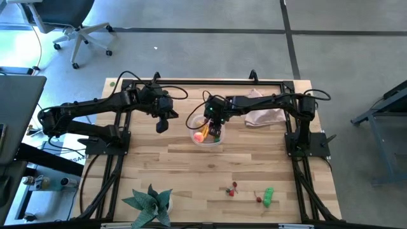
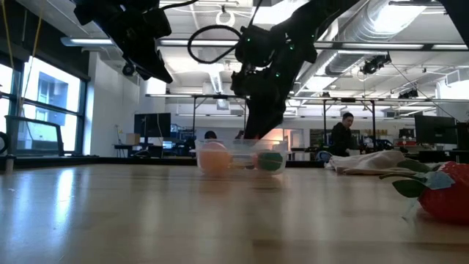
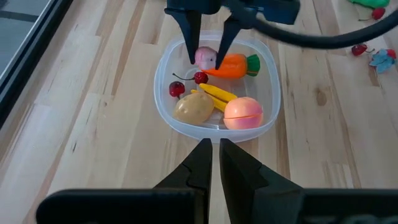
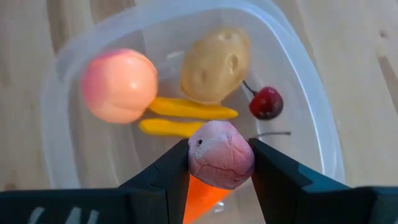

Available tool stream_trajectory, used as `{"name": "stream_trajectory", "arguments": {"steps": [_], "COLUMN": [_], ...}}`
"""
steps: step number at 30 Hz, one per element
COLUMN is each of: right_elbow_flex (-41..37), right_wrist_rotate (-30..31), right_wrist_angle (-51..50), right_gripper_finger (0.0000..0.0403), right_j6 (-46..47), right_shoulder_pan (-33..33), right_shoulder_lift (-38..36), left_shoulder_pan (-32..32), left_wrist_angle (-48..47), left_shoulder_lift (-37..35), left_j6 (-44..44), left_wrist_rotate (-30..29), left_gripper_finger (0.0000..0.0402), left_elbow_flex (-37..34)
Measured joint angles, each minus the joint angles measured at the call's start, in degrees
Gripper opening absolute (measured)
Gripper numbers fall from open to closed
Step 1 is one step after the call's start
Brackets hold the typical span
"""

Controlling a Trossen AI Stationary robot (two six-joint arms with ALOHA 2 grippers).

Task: Pick and placing Produce into tupperware
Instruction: Put the pink peach into the transparent bin

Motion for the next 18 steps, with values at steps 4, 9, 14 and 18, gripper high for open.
{"name": "stream_trajectory", "arguments": {"steps": [4, 9, 14, 18], "right_elbow_flex": [0.0, 0.0, 0.0, -0.02], "right_wrist_rotate": [-0.02, -0.07, -0.19, -0.18], "right_wrist_angle": [0.73, 0.99, 0.77, 1.12], "right_gripper_finger": [0.0142, 0.0142, 0.0142, 0.0142], "right_j6": [0.07, 0.72, 1.16, 1.16], "right_shoulder_pan": [-0.39, -0.35, -0.35, -0.37], "right_shoulder_lift": [0.56, 0.56, 1.05, 1.5], "left_shoulder_pan": [-0.01, 0.0, 0.01, 0.01], "left_wrist_angle": [-0.01, -0.01, -0.01, 0.01], "left_shoulder_lift": [0.0, 0.0, 0.0, 0.0], "left_j6": [0.0, 0.0, 0.0, 0.0], "left_wrist_rotate": [-0.01, 0.0, -0.01, -0.01], "left_gripper_finger": [0.0021, 0.0021, 0.0021, 0.0021], "left_elbow_flex": [0.0, 0.0, 0.0, 0.0]}}
